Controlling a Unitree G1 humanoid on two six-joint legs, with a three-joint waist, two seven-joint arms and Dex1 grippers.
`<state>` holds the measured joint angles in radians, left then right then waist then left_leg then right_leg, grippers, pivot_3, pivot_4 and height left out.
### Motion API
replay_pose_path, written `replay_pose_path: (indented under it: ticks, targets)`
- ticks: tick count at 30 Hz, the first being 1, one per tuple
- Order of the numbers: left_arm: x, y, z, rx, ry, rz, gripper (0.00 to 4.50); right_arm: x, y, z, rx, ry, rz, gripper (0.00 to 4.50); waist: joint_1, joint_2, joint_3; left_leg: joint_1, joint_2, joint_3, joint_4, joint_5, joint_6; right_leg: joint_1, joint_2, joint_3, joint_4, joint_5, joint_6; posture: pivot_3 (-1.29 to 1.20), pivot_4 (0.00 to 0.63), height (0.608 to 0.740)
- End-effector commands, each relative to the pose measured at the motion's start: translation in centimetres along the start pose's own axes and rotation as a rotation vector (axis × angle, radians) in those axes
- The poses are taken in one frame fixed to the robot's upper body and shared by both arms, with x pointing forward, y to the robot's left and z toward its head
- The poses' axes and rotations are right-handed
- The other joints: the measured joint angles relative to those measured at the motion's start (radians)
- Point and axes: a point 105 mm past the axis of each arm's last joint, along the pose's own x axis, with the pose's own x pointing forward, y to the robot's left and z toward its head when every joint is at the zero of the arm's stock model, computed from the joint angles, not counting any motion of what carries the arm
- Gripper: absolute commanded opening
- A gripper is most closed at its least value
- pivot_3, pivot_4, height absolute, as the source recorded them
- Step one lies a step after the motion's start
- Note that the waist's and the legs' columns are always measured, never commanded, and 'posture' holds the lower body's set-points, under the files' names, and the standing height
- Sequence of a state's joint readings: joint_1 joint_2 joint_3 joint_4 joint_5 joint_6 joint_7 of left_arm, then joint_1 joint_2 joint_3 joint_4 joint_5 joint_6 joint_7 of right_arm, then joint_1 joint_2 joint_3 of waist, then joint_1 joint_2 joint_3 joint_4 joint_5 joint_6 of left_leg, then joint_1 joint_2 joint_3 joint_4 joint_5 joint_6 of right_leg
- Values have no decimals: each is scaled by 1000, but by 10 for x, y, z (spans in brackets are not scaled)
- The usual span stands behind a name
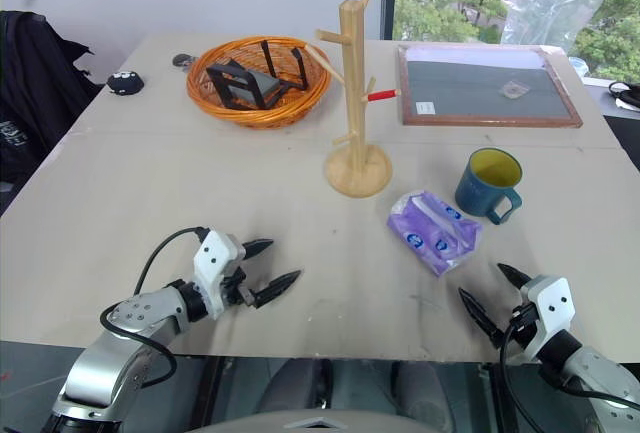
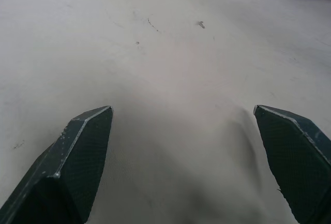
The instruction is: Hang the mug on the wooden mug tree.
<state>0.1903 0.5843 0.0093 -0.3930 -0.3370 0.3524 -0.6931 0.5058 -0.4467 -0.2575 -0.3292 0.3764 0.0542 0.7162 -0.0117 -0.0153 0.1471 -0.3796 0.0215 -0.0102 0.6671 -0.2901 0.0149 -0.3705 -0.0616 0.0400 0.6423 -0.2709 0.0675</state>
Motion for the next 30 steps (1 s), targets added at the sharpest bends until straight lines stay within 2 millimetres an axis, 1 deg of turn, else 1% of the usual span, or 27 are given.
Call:
replay_pose_path:
  ticks: [1, 8, 16, 20, 22, 24, 27, 28, 30]
  targets:
    - [-6, 1, -2, 2, 7, 12, 4500, -6, -9, 9, -37, -24, -15, 4476, 0, 0, 0, 0, 0, 0, 0, 0, 0, 0, 0, 0, 0, 0, 0, 0, 150, 737]
    - [-10, -3, 1, -16, -15, 7, 4500, -4, -16, 12, -47, -27, -9, 4476, 1, 0, 0, 0, 0, 0, 0, 0, 0, 0, 0, 0, 0, 0, 0, 0, 150, 737]
    - [-9, -7, 4, -20, -38, -15, 4500, -5, -20, 16, -62, -31, -8, 4476, 1, 0, 0, 0, 0, 0, 0, 0, 0, 0, 0, 0, 0, 0, 0, 0, 150, 737]
    - [-8, -10, 7, -10, -45, -41, 4500, -13, -22, 18, -56, -26, 0, 4476, 3, 0, 0, 0, 0, 0, 0, 0, 0, 0, 0, 0, 0, 0, 0, 0, 150, 737]
    - [-9, -11, 6, 0, -40, -61, 4500, -17, -23, 22, -66, -28, 9, 4476, 4, 0, 0, 0, 0, 0, 0, 0, 0, 0, 0, 0, 0, 0, 0, 0, 150, 737]
    - [-10, -11, 7, 4, -38, -82, 4500, -19, -23, 29, -81, -42, 21, 4476, 3, 0, 0, 0, 0, 0, 0, 0, 0, 0, 0, 0, 0, 0, 0, 0, 150, 737]
    - [-12, -11, 11, 18, -33, -128, 4500, -20, -17, 47, -141, -63, 57, 4476, 2, 0, 0, 0, 0, 0, 0, 0, 0, 0, 0, 0, 0, 0, 0, 0, 150, 737]
    - [-12, -12, 15, 23, -34, -154, 4500, -20, -15, 57, -171, -83, 71, 4476, 2, 0, 0, 0, 0, 0, 0, 0, 0, 0, 0, 0, 0, 0, 0, 0, 150, 737]
    - [-12, -14, 27, 42, -46, -215, 4500, -16, -6, 86, -207, -151, 106, 4476, 2, 0, 0, 0, 0, 0, 0, 0, 0, 0, 0, 0, 0, 0, 0, 0, 150, 737]
